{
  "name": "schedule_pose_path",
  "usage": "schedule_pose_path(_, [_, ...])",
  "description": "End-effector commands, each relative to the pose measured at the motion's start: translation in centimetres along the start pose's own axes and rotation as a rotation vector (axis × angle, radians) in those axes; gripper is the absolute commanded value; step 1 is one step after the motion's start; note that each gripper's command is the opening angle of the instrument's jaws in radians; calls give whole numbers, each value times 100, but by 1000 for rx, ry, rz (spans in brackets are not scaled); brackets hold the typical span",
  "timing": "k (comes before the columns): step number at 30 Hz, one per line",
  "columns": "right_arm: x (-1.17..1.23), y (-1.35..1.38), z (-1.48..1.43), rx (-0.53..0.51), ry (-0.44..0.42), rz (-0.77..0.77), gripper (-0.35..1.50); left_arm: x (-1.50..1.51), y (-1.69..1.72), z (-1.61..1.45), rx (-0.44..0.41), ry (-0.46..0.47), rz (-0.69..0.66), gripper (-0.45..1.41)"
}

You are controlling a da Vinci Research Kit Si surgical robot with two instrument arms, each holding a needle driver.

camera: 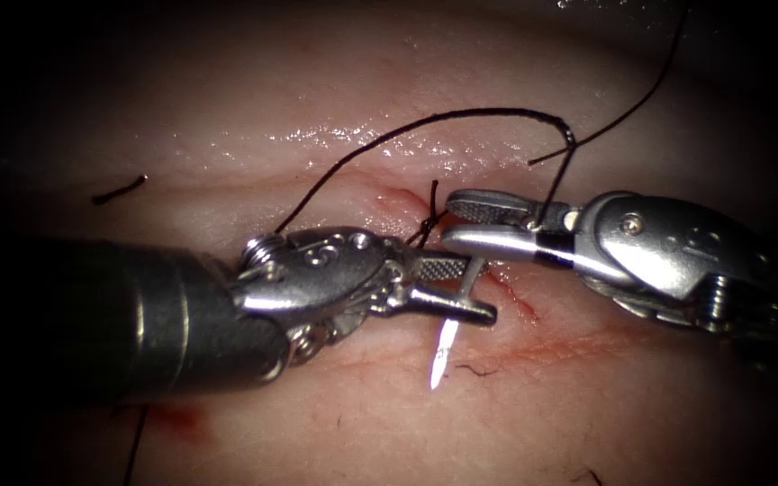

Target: Wound Closure

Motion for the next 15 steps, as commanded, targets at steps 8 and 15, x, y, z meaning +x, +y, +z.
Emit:
schedule_pose_path(8, [-1, 0, 11, 0, 2, -17, -35, 3, -5, -2, -66, 47, -64, -45])
schedule_pose_path(15, [2, 0, 21, -51, 4, -16, 71, 10, -6, -3, -83, 121, -64, -45])
